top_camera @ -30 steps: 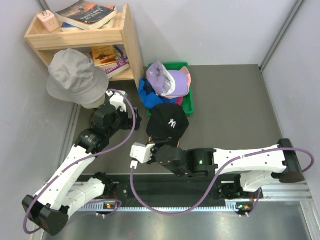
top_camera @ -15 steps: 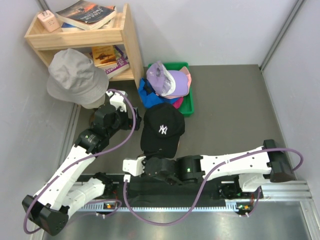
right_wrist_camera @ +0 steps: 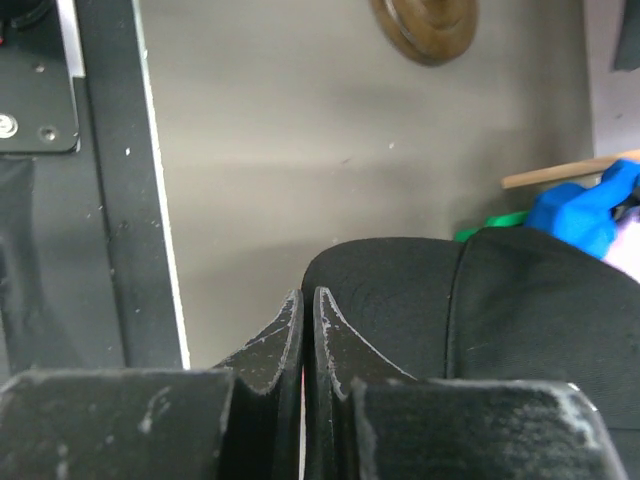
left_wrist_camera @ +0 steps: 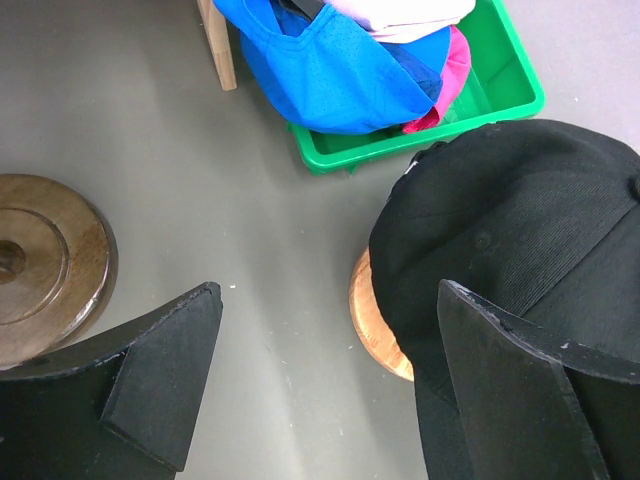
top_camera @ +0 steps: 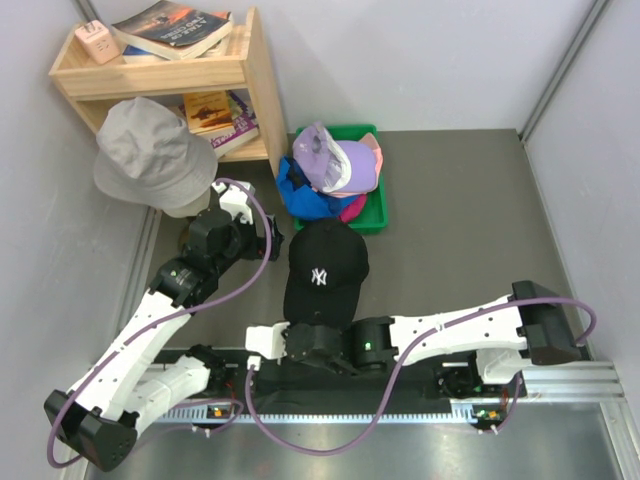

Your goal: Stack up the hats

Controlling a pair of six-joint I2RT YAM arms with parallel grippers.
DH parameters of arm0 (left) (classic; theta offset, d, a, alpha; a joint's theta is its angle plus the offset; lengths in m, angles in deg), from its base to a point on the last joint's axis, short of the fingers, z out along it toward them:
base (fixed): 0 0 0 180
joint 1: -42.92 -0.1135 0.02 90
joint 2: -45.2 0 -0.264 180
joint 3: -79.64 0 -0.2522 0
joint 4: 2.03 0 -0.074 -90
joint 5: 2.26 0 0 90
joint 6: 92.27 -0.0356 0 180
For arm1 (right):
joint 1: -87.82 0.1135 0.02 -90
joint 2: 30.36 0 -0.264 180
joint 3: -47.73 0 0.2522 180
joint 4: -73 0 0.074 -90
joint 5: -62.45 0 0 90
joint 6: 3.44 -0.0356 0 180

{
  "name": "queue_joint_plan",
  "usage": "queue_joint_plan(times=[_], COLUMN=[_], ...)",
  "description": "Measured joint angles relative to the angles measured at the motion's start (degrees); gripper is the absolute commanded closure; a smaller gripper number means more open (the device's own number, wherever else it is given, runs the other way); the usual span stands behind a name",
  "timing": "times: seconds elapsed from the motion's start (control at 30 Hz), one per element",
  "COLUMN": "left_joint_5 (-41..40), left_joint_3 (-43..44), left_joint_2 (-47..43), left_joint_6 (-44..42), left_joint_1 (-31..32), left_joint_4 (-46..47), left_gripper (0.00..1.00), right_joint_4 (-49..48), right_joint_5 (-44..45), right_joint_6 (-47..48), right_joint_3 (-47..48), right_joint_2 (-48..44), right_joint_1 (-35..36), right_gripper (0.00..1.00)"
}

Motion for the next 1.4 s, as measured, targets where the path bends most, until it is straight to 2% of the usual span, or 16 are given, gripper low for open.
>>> queue_joint_plan(times=[0.07, 0.17, 0.2, 0.37, 0.53, 0.73, 0.8, 0.9, 1.13, 1.27, 1.4], left_joint_5=[0.02, -0.02, -0.02, -0.11, -0.22, -0.48, -0.74, -1.36, -2.03, -2.67, -2.80], left_joint_3=[0.00, -0.02, 0.00, 0.00, -0.02, -0.02, -0.02, -0.09, -0.22, -0.50, -1.27], left_joint_2=[0.00, 0.00, 0.00, 0.00, 0.00, 0.00, -0.04, -0.44, -1.25, -1.88, -2.62], left_joint_6=[0.02, 0.02, 0.02, 0.02, 0.02, 0.02, 0.02, 0.00, -0.07, -0.13, -0.59], left_joint_1=[-0.02, 0.00, 0.00, 0.00, 0.00, -0.02, 0.00, 0.00, 0.00, 0.00, 0.00], left_joint_4=[0.00, 0.00, 0.00, 0.00, 0.00, 0.00, 0.00, 0.00, 0.00, 0.09, 0.85], left_gripper=[0.06, 0.06, 0.06, 0.06, 0.06, 0.06, 0.06, 0.05, 0.05, 0.05, 0.05], right_joint_4=[0.09, 0.04, 0.04, 0.66, 1.77, 0.42, -1.36, -4.02, -7.82, -9.29, -11.82], right_joint_5=[-0.22, -0.31, -0.11, 0.22, -0.61, -1.11, -1.49, -2.49, -9.46, -16.85, -24.04], right_joint_6=[-1.16, -2.12, -2.27, -3.08, -4.72, -7.48, -8.72, -10.82, -18.53, -23.80, -27.69], right_joint_3=[-0.11, -0.11, -0.09, -0.09, -0.15, -1.16, -1.16, -1.16, -1.03, 0.79, 4.09], right_joint_2=[0.20, 0.26, 0.26, 0.26, -1.25, -12.02, -16.13, -20.55, -23.26, -20.28, -13.94], right_joint_1=[0.00, 0.07, 0.20, 1.84, 3.45, 2.95, 0.85, -6.16, -31.95, -47.19, -57.55], right_gripper=[0.43, 0.19, 0.16, 0.08, 0.07, 0.07, 0.07, 0.07, 0.07, 0.07, 0.08])
